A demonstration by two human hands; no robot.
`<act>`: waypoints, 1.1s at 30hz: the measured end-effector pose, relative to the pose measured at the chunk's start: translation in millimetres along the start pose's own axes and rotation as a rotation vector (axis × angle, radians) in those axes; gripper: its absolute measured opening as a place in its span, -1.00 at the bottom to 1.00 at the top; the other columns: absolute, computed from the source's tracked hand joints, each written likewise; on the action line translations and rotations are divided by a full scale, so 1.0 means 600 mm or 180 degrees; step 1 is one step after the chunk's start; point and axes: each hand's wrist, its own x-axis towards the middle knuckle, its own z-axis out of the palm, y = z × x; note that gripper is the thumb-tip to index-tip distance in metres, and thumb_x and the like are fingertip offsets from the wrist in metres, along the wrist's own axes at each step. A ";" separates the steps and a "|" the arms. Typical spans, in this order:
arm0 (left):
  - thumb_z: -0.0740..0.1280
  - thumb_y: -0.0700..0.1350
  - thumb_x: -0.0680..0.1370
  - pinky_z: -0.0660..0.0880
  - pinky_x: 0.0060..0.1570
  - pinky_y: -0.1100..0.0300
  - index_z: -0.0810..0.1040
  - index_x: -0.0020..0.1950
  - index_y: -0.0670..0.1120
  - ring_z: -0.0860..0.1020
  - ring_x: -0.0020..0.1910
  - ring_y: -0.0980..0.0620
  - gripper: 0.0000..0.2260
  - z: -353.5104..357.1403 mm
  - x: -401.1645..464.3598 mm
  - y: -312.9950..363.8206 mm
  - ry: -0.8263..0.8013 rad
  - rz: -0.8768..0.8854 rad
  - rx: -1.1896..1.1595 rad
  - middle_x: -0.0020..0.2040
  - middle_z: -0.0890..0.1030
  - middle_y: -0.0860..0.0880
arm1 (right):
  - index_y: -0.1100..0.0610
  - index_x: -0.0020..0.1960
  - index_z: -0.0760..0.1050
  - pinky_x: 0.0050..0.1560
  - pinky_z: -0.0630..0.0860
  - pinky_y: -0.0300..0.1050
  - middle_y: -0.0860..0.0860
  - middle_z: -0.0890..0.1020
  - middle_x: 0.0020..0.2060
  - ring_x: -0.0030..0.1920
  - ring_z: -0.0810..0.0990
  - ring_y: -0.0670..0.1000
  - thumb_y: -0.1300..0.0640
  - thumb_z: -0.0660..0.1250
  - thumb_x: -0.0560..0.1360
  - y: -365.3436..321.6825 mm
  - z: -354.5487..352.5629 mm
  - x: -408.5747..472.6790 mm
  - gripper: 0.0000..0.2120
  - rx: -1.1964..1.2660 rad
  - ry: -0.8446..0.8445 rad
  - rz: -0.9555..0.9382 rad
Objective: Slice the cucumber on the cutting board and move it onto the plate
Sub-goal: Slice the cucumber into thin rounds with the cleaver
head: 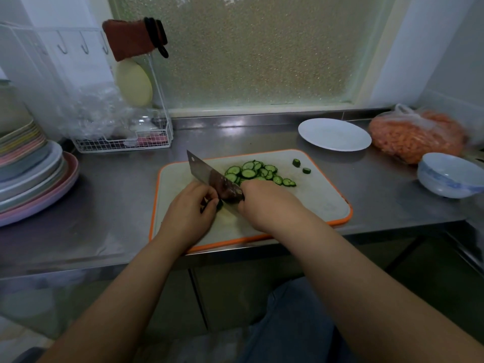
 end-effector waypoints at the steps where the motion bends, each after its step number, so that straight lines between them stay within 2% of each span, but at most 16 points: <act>1: 0.35 -0.18 0.48 0.39 -0.20 0.16 0.49 -0.17 -0.03 0.43 -0.23 0.07 -0.92 0.000 0.000 0.000 0.0003 -0.0001 0.0006 -0.18 0.46 0.04 | 0.14 0.09 0.49 -0.14 0.41 -0.09 0.07 0.54 -0.07 -0.13 0.46 0.09 0.20 0.17 0.57 -0.002 0.000 0.001 -0.83 -0.0016 -0.0023 0.0027; 9: 0.36 -0.18 0.48 0.40 -0.19 0.13 0.48 -0.16 -0.02 0.42 -0.22 0.06 -0.91 -0.001 -0.001 0.000 -0.0033 0.0028 0.0062 -0.17 0.46 0.03 | 0.18 0.20 0.49 -0.08 0.43 -0.06 0.13 0.57 0.11 0.09 0.55 0.16 0.22 0.19 0.57 -0.019 0.028 0.024 -0.76 -0.0051 -0.0388 0.0273; 11: 0.36 -0.17 0.48 0.38 -0.21 0.17 0.50 -0.15 -0.02 0.42 -0.24 0.08 -0.93 -0.004 -0.004 0.001 0.0000 -0.0032 0.0067 -0.17 0.46 0.05 | 0.18 0.17 0.51 -0.13 0.45 -0.09 0.11 0.59 0.03 -0.01 0.56 0.14 0.18 0.21 0.57 -0.014 0.026 0.031 -0.78 0.0016 -0.0461 0.0298; 13: 0.36 -0.16 0.48 0.35 -0.24 0.26 0.50 -0.16 -0.01 0.43 -0.25 0.11 -0.92 -0.007 -0.009 0.001 0.0027 -0.0112 0.0040 -0.17 0.47 0.06 | 0.19 0.12 0.51 -0.33 0.43 -0.16 0.08 0.56 -0.17 -0.23 0.53 0.09 0.14 0.20 0.57 -0.004 0.016 0.033 -0.80 0.0199 -0.0542 0.0305; 15: 0.37 -0.16 0.48 0.35 -0.24 0.30 0.50 -0.17 0.00 0.44 -0.25 0.12 -0.92 -0.009 -0.011 0.002 0.0044 -0.0130 0.0013 -0.17 0.47 0.07 | 0.20 0.09 0.50 -0.42 0.39 -0.17 0.07 0.50 -0.28 -0.37 0.46 0.04 0.11 0.19 0.57 0.003 0.007 0.031 -0.79 0.0351 -0.0542 0.0306; 18: 0.37 -0.17 0.47 0.40 -0.21 0.21 0.49 -0.18 -0.01 0.44 -0.24 0.11 -0.90 -0.008 -0.008 0.004 0.0022 -0.0089 -0.0022 -0.17 0.46 0.06 | 0.18 0.07 0.52 -0.26 0.43 -0.13 0.09 0.55 -0.17 -0.25 0.50 0.08 0.11 0.20 0.55 0.006 0.012 0.028 -0.80 0.0342 -0.0373 0.0229; 20: 0.36 -0.18 0.46 0.42 -0.20 0.15 0.47 -0.19 -0.01 0.43 -0.25 0.10 -0.89 -0.007 -0.007 0.005 0.0006 -0.0055 -0.0049 -0.18 0.44 0.07 | 0.14 -0.01 0.50 -0.19 0.40 -0.12 0.06 0.54 -0.18 -0.16 0.50 0.10 0.09 0.21 0.54 0.006 0.017 0.025 -0.85 0.0298 -0.0260 0.0156; 22: 0.36 -0.19 0.46 0.41 -0.21 0.13 0.47 -0.19 -0.01 0.43 -0.25 0.08 -0.89 -0.007 -0.007 0.003 -0.0008 -0.0033 -0.0087 -0.18 0.43 0.08 | 0.12 0.00 0.50 -0.19 0.40 -0.11 0.04 0.52 -0.19 -0.13 0.52 0.11 0.09 0.20 0.54 0.006 0.016 0.020 -0.85 0.0240 -0.0198 0.0095; 29: 0.35 -0.17 0.48 0.35 -0.20 0.21 0.45 -0.18 0.03 0.43 -0.24 0.10 -0.88 -0.007 -0.008 0.002 -0.0072 -0.0063 -0.0134 -0.16 0.45 0.07 | 0.13 0.10 0.49 -0.15 0.42 -0.08 0.09 0.57 -0.02 -0.04 0.53 0.13 0.15 0.17 0.57 0.001 0.005 -0.003 -0.83 -0.0017 0.0058 -0.0100; 33: 0.34 -0.18 0.48 0.34 -0.20 0.21 0.44 -0.18 0.05 0.43 -0.24 0.10 -0.86 -0.006 -0.008 0.001 -0.0079 -0.0055 -0.0140 -0.16 0.45 0.07 | 0.15 0.11 0.48 -0.14 0.40 -0.07 0.10 0.55 0.00 -0.11 0.46 0.11 0.20 0.17 0.57 -0.006 0.004 -0.005 -0.83 -0.0165 0.0032 -0.0061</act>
